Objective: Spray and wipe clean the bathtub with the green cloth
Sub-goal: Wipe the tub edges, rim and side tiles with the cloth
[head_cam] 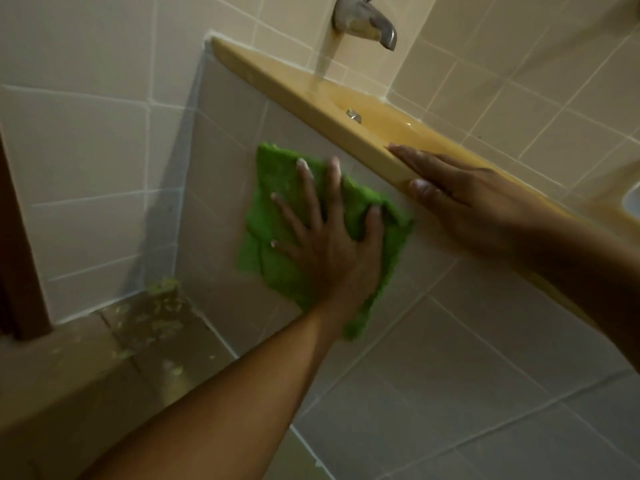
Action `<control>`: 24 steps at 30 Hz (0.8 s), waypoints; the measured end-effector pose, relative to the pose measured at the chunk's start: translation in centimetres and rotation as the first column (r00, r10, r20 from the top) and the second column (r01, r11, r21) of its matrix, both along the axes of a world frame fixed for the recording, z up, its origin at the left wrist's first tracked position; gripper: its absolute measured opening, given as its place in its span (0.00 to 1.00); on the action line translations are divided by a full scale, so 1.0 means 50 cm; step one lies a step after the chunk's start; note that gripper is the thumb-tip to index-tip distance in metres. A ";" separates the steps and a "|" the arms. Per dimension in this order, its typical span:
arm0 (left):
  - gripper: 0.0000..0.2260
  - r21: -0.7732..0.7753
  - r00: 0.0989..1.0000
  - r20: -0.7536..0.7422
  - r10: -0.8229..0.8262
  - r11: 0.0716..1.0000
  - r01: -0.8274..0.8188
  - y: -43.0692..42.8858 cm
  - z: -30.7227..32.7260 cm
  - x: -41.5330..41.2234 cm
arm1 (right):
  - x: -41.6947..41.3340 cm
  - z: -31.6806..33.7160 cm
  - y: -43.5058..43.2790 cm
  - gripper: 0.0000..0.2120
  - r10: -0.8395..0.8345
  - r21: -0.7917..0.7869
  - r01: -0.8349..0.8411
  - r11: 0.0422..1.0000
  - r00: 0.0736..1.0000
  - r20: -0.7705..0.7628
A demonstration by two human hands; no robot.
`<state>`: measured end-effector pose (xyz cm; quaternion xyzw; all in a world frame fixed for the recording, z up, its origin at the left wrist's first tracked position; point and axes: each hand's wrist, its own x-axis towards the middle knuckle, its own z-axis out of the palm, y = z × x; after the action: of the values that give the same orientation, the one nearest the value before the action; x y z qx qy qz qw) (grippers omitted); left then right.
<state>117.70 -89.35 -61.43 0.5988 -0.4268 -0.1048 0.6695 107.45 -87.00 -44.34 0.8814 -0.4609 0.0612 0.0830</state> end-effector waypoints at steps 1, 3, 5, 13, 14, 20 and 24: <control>0.36 0.007 0.999 -0.045 0.015 1.000 -0.014 -0.021 0.015 0.023 | -0.001 -0.001 -0.002 0.25 0.006 -0.005 -0.006 1.000 1.000 0.000; 0.39 0.018 0.986 -0.163 0.031 0.999 -0.029 -0.061 0.014 0.069 | 0.000 -0.002 -0.005 0.26 0.018 -0.013 -0.018 1.000 1.000 -0.005; 0.42 0.046 0.954 -0.296 0.042 0.998 -0.029 -0.087 -0.026 0.099 | 0.001 -0.002 -0.005 0.27 0.013 -0.014 -0.013 1.000 1.000 -0.012; 0.40 0.267 0.917 -0.367 0.153 0.962 -0.054 -0.083 -0.285 0.104 | 0.047 0.002 -0.014 0.29 -0.035 -0.028 0.032 0.999 0.991 -0.131; 0.40 0.317 0.908 -0.387 0.159 0.948 -0.030 -0.085 -0.318 0.105 | 0.056 0.002 -0.018 0.29 -0.030 -0.027 0.026 0.999 0.990 -0.141; 0.33 0.513 0.822 -0.516 0.242 0.856 0.070 -0.081 -0.439 0.126 | 0.108 -0.003 -0.039 0.31 0.003 -0.094 -0.029 0.995 0.964 -0.265; 0.30 0.565 0.781 -0.557 0.282 0.818 0.107 -0.082 -0.437 0.135 | 0.132 -0.002 -0.052 0.32 -0.023 -0.128 -0.018 0.992 0.949 -0.315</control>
<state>124.44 -93.44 -83.27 0.7219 -0.1028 -0.3841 0.5664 114.03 -89.59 -44.44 0.8720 -0.4378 -0.0510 0.2129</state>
